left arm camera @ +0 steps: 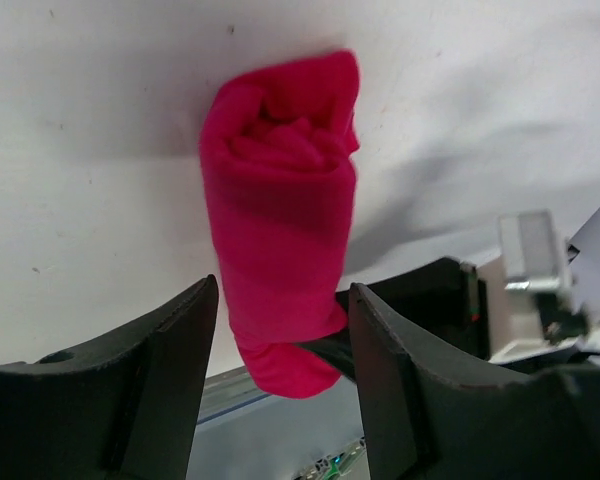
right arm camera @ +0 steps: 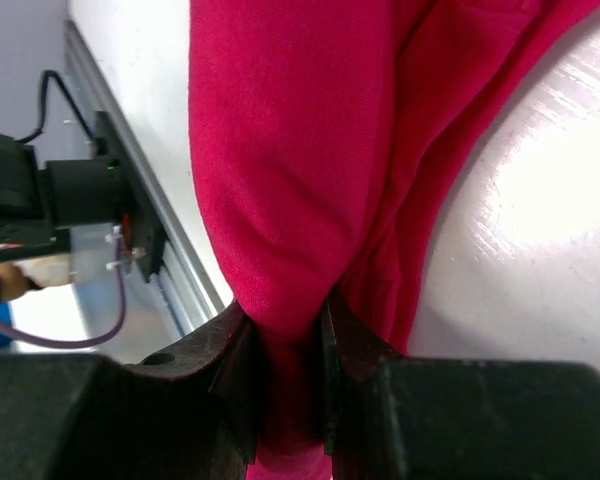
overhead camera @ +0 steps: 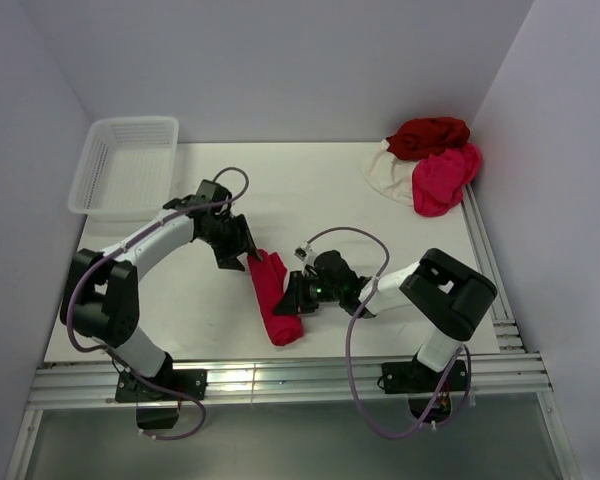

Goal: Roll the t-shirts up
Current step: Roll the tshirt

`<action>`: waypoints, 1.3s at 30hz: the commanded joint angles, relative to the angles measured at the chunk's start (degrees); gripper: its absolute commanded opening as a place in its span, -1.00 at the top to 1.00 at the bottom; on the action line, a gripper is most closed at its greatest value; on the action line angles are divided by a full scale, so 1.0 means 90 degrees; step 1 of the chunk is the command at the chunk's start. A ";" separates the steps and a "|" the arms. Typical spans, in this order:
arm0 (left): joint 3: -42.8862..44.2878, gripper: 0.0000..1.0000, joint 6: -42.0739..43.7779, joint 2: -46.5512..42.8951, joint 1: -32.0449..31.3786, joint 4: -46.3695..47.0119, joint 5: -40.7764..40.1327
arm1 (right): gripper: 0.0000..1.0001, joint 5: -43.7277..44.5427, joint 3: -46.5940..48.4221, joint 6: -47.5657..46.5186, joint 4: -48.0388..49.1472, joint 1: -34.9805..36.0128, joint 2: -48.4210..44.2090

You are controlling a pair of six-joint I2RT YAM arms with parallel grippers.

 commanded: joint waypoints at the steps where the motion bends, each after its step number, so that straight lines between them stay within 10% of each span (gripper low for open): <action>1: -0.0653 -0.18 -0.0219 -0.0694 -0.0041 0.1101 0.0414 | 1.00 -0.0539 -0.0291 0.0300 0.0352 -0.0128 0.0391; 21: -0.1026 -0.04 -0.0698 0.0525 -0.0763 0.2489 0.0326 | 1.00 -0.1038 -0.0135 0.0282 0.0519 -0.0324 0.1007; 33: -0.0196 0.03 -0.0620 0.1414 -0.1417 0.1562 -0.0591 | 0.70 -0.0559 0.0197 -0.0343 -0.0907 -0.0324 0.0558; 39: 0.0399 0.08 -0.0747 0.1736 -0.1515 0.0218 -0.1790 | 0.98 -0.0296 -0.0056 -0.0285 -0.0976 -0.0324 0.0372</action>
